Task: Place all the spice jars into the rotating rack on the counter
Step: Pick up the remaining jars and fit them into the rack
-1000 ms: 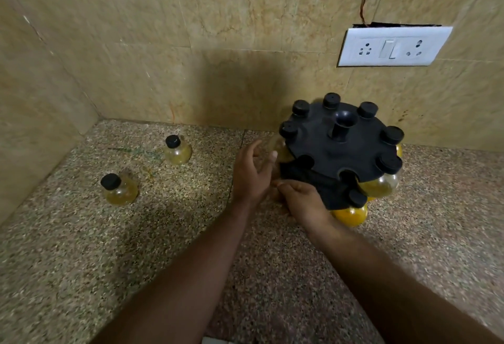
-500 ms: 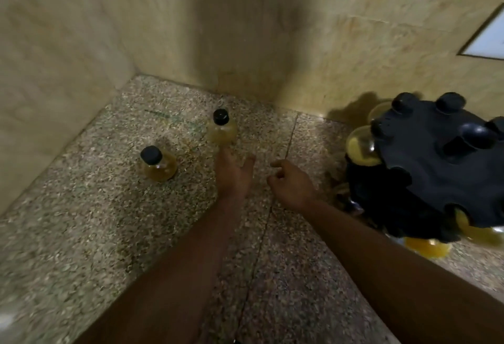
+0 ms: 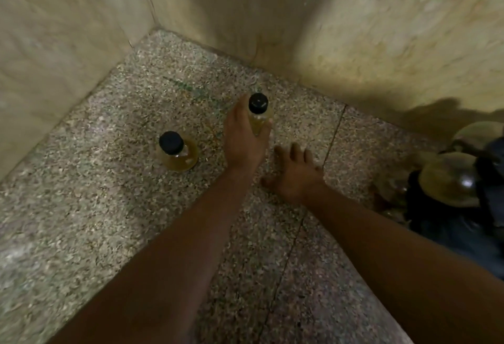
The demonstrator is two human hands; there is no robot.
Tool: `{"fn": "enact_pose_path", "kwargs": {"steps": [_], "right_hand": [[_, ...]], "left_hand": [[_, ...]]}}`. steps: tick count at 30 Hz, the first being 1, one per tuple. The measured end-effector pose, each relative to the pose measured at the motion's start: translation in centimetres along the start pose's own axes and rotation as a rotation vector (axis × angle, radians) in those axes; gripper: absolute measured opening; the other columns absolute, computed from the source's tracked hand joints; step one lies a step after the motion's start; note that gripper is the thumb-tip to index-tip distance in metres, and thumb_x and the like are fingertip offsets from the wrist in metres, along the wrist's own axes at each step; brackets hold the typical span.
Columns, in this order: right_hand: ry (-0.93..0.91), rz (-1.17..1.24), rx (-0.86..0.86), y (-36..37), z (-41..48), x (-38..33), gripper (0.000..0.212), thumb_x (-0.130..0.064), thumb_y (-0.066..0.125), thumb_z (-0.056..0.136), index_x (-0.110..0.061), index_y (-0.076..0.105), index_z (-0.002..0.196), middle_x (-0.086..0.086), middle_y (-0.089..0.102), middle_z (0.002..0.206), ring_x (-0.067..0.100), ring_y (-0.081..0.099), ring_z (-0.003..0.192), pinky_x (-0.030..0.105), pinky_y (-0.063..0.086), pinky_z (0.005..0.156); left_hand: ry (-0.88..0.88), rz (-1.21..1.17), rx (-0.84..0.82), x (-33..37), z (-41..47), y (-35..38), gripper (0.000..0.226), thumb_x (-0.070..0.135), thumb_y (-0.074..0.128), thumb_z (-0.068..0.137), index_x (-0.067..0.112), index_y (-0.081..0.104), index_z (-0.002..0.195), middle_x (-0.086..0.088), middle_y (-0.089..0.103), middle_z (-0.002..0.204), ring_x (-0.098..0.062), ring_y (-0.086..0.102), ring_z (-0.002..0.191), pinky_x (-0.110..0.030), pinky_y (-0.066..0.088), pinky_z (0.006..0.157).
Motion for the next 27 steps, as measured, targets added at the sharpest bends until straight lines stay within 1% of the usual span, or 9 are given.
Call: {"fn": "enact_pose_path", "kwargs": {"steps": [2, 5, 10, 12, 16, 19, 21, 23, 27], "right_hand": [[0.005, -0.024, -0.041, 0.4, 0.7, -0.3, 0.110, -0.087, 0.048, 0.078, -0.039, -0.012, 0.158, 0.007, -0.022, 0.167, 0.042, -0.017, 0.152, 0.072, 0.004, 0.116], [0.011, -0.030, -0.069, 0.5, 1.4, -0.5, 0.119, -0.088, 0.051, 0.074, -0.041, -0.023, 0.154, 0.007, -0.033, 0.163, 0.043, -0.026, 0.149, 0.075, -0.001, 0.113], [0.014, -0.010, -0.084, 0.9, 2.1, -0.5, 0.127, -0.092, 0.053, 0.067, -0.041, -0.026, 0.153, 0.006, -0.036, 0.162, 0.043, -0.031, 0.147, 0.077, -0.004, 0.110], [0.009, -0.010, -0.073, 0.7, 2.0, -0.4, 0.126, -0.091, 0.053, 0.069, -0.040, -0.023, 0.154, 0.006, -0.033, 0.163, 0.044, -0.029, 0.148, 0.077, -0.002, 0.111], [-0.015, 0.017, 0.002, -0.3, 1.5, -0.2, 0.105, -0.080, 0.052, 0.081, -0.037, -0.004, 0.159, 0.007, -0.013, 0.169, 0.042, -0.013, 0.153, 0.074, 0.008, 0.114], [-0.028, 0.084, 0.100, -1.6, 0.7, 0.3, 0.094, -0.075, 0.051, 0.084, -0.032, 0.013, 0.159, 0.009, 0.014, 0.168, 0.038, 0.013, 0.153, 0.069, 0.023, 0.114], [-0.042, 0.157, 0.155, -2.4, -0.3, 0.5, 0.089, -0.071, 0.051, 0.084, -0.029, 0.023, 0.157, 0.011, 0.033, 0.161, 0.036, 0.033, 0.145, 0.061, 0.036, 0.110], [-0.055, 0.220, 0.207, -3.2, -1.6, 0.7, 0.080, -0.062, 0.056, 0.085, -0.026, 0.032, 0.153, 0.013, 0.049, 0.149, 0.034, 0.050, 0.131, 0.052, 0.048, 0.101], [-0.068, 0.317, 0.339, -5.5, -5.1, 1.5, 0.053, -0.037, 0.062, 0.093, -0.024, 0.049, 0.142, 0.009, 0.061, 0.133, 0.028, 0.061, 0.116, 0.038, 0.053, 0.091]], "left_hand": [[0.051, -0.002, 0.012, 0.3, 1.0, 0.2, 0.066, 0.041, 0.066, 0.094, 0.017, 0.042, 0.150, -0.009, 0.049, 0.149, -0.027, 0.041, 0.138, -0.038, 0.040, 0.110], [0.097, -0.021, 0.027, 0.5, 2.0, 0.4, 0.053, 0.037, 0.066, 0.095, 0.017, 0.053, 0.142, -0.006, 0.058, 0.139, -0.023, 0.049, 0.131, -0.039, 0.044, 0.107], [0.122, -0.036, 0.019, 1.0, 2.1, 0.6, 0.049, 0.034, 0.068, 0.094, 0.015, 0.059, 0.138, -0.005, 0.064, 0.133, -0.023, 0.053, 0.125, -0.027, 0.039, 0.103], [0.121, -0.035, 0.024, 1.3, 1.7, 0.6, 0.049, 0.034, 0.069, 0.093, 0.014, 0.060, 0.137, -0.005, 0.064, 0.132, -0.024, 0.053, 0.125, -0.027, 0.038, 0.101], [0.120, -0.028, 0.004, 1.6, 0.9, 0.7, 0.051, 0.035, 0.069, 0.092, 0.014, 0.060, 0.137, -0.004, 0.065, 0.130, -0.026, 0.053, 0.123, -0.035, 0.045, 0.101], [0.115, -0.021, -0.010, 2.1, 0.1, 0.6, 0.054, 0.039, 0.070, 0.090, 0.016, 0.059, 0.138, -0.002, 0.066, 0.127, -0.025, 0.056, 0.121, -0.036, 0.048, 0.098], [0.102, -0.008, -0.015, 2.9, -0.6, 0.2, 0.056, 0.041, 0.071, 0.090, 0.016, 0.059, 0.138, -0.004, 0.066, 0.125, -0.023, 0.054, 0.120, -0.028, 0.043, 0.095], [0.103, 0.003, -0.009, 3.9, -1.1, -0.5, 0.058, 0.041, 0.072, 0.089, 0.014, 0.059, 0.138, -0.006, 0.066, 0.124, -0.023, 0.054, 0.119, -0.023, 0.037, 0.093], [0.150, 0.014, 0.000, 7.1, -2.5, -2.0, 0.058, 0.043, 0.074, 0.087, 0.013, 0.061, 0.135, -0.005, 0.068, 0.123, -0.021, 0.055, 0.118, -0.023, 0.040, 0.092]]}}
Point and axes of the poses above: each hand's wrist, its own z-axis towards the middle knuckle, its own y-axis out of the palm, x = y × z, the point moved 9 cm from there along z, towards the middle knuckle
